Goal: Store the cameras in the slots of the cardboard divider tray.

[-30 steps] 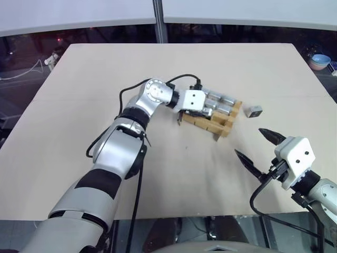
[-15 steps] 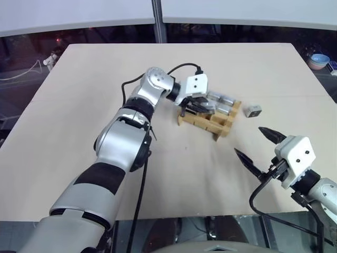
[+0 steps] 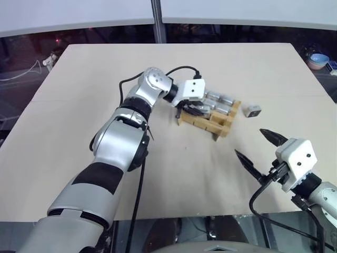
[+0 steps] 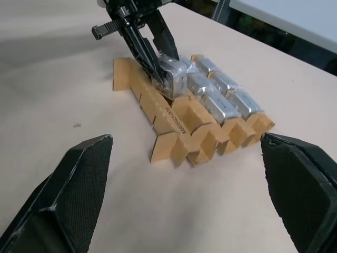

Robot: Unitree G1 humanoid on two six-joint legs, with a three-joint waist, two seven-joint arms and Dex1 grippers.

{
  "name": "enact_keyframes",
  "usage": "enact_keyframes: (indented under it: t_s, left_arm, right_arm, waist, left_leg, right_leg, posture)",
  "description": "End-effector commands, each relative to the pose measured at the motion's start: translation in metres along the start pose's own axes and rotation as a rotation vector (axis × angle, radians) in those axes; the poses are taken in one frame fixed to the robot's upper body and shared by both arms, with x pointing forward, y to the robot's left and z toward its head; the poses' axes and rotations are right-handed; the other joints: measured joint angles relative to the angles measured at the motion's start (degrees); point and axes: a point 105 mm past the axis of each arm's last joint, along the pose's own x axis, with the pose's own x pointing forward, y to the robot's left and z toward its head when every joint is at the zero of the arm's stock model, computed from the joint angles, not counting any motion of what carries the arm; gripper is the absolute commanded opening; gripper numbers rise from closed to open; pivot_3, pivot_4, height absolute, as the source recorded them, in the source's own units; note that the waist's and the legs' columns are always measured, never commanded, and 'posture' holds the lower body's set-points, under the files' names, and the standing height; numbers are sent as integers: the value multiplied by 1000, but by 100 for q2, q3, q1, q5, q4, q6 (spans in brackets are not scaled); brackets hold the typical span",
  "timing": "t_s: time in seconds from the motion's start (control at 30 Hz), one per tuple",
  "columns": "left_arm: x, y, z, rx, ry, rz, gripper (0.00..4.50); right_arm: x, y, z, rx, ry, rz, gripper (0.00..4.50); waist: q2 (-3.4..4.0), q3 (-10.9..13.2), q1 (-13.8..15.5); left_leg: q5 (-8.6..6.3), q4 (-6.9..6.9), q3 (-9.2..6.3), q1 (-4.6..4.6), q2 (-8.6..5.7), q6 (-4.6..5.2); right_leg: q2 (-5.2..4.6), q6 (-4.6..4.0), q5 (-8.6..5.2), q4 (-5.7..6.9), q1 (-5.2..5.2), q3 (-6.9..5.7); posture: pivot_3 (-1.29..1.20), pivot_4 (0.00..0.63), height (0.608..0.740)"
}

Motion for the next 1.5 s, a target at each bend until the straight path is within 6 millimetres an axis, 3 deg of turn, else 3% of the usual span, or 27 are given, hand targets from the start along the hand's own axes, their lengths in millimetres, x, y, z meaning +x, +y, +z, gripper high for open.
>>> enact_keyframes:
  t_s: [0.03, 0.3, 0.37, 0.57, 0.67, 0.8, 0.9, 1.13, 1.33, 1.5]
  left_arm:
    - [-5, 8, 1, 77, 58, 38, 719]
    - [0, 10, 6, 131, 83, 38, 719]
    - [-1, 10, 10, 92, 44, 33, 1751]
    - [-16, 21, 37, -7, -165, 74, 4159]
    - [-38, 28, 52, -80, -326, 90, 4159]
    - [-53, 26, 33, -69, -326, 154, 4159]
    - [-46, 14, 12, -20, -276, 181, 4159]
    - [-13, -5, -1, 19, -222, 139, 4159]
    - [0, 7, -1, 105, -112, 232, 4159]
    - [-1, 19, 5, 102, -96, 282, 4159]
  right_arm:
    - [-3, 4, 14, -26, -61, 11, 4500]
    - [-8, 6, 15, -17, -71, 19, 4500]
    - [-8, 6, 15, -16, -71, 17, 4500]
    - [-5, 6, 16, -11, -75, 13, 4500]
    - [-1, 4, 17, -6, -69, 10, 4500]
    - [6, -5, 14, -13, -59, 21, 4500]
    - [12, -10, 17, -15, -75, 51, 4500]
    - [15, -12, 17, -27, -74, 80, 4500]
    - [6, -7, 15, -23, -60, 54, 4500]
    - [-2, -4, 13, -18, -43, 26, 4500]
  waist:
    - [0, 0, -2]
    - [-1, -1, -3]
    - [-1, -1, -4]
    - [-2, 0, 3]
    - [-2, 0, -6]
    - [-1, -1, -25]
    - [2, -5, -12]
    - [-4, -1, 104]
    - [-4, -1, 135]
    - [-4, -1, 133]
  left_leg:
    - [0, 0, 1, 1, 0, 0]
    - [0, 0, 5, 3, 0, 0]
    - [0, 1, 7, 3, 0, 0]
    - [0, 3, 5, -2, 0, 0]
    - [0, 4, 6, -2, 0, 0]
    - [0, 4, 6, 1, 2, 0]
    - [0, 2, 11, 10, 2, 0]
    - [-3, 48, -26, -41, 0, 4]
    - [-6, 49, -24, -37, -3, 9]
    - [-6, 49, -13, -32, -3, 10]
  right_leg:
    - [0, 0, 0, 1, 0, 1]
    - [0, 0, 0, 4, 0, 5]
    - [0, 0, 0, 6, 0, 6]
    - [0, 0, 0, 5, -3, 2]
    - [0, 0, 0, 5, -3, 2]
    - [1, 0, 0, 8, -4, 5]
    - [0, 0, 0, 12, -1, 14]
    - [-2, -1, 0, 4, -13, -8]
    - [-6, 0, 0, 8, -10, -4]
    - [-3, 0, 0, 16, -10, -8]
  posture:
    - [0, 150, 740]
    - [0, 150, 740]
    - [0, 150, 740]
    - [0, 150, 740]
    - [0, 150, 740]
    - [0, 150, 740]
    - [0, 150, 740]
    - [0, 150, 740]
    - [0, 150, 740]
    - [0, 150, 740]
